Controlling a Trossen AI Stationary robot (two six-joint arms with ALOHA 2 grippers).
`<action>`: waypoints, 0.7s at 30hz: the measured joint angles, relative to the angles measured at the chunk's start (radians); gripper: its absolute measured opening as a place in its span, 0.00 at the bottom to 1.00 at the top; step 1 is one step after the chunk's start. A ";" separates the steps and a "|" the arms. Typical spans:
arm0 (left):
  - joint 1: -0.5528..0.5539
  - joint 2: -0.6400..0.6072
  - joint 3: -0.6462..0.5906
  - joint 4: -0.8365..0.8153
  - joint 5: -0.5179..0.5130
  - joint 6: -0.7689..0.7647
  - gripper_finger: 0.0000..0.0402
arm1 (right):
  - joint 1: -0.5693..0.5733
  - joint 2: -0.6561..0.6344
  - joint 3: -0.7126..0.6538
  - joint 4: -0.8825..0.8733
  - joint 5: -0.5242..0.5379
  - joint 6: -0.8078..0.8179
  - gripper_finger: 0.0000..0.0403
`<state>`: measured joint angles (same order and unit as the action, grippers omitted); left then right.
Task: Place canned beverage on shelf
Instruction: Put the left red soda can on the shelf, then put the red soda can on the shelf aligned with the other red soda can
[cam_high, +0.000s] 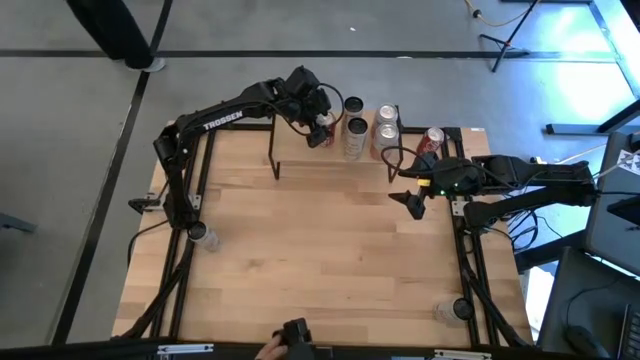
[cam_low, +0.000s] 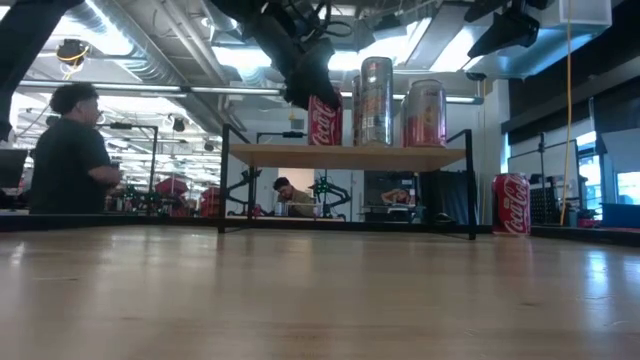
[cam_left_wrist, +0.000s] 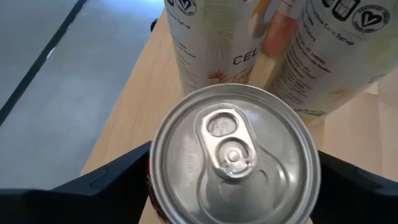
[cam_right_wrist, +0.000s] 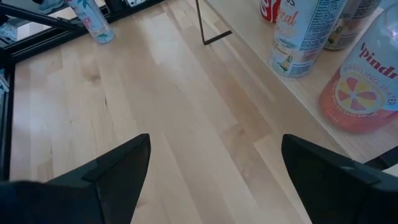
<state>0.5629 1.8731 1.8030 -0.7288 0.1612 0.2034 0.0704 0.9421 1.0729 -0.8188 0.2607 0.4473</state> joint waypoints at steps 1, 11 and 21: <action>0.000 0.000 0.000 0.000 -0.007 0.005 0.86 | 0.000 0.000 0.000 0.000 0.000 -0.002 0.87; -0.007 -0.038 0.000 0.025 -0.046 0.010 0.87 | 0.000 0.000 0.000 -0.003 0.000 -0.006 0.87; -0.010 -0.184 -0.001 0.017 -0.047 -0.023 0.87 | -0.027 0.000 0.000 -0.029 0.117 0.007 0.87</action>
<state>0.5533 1.6895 1.8023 -0.7120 0.1137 0.1807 0.0434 0.9420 1.0725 -0.8479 0.3778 0.4547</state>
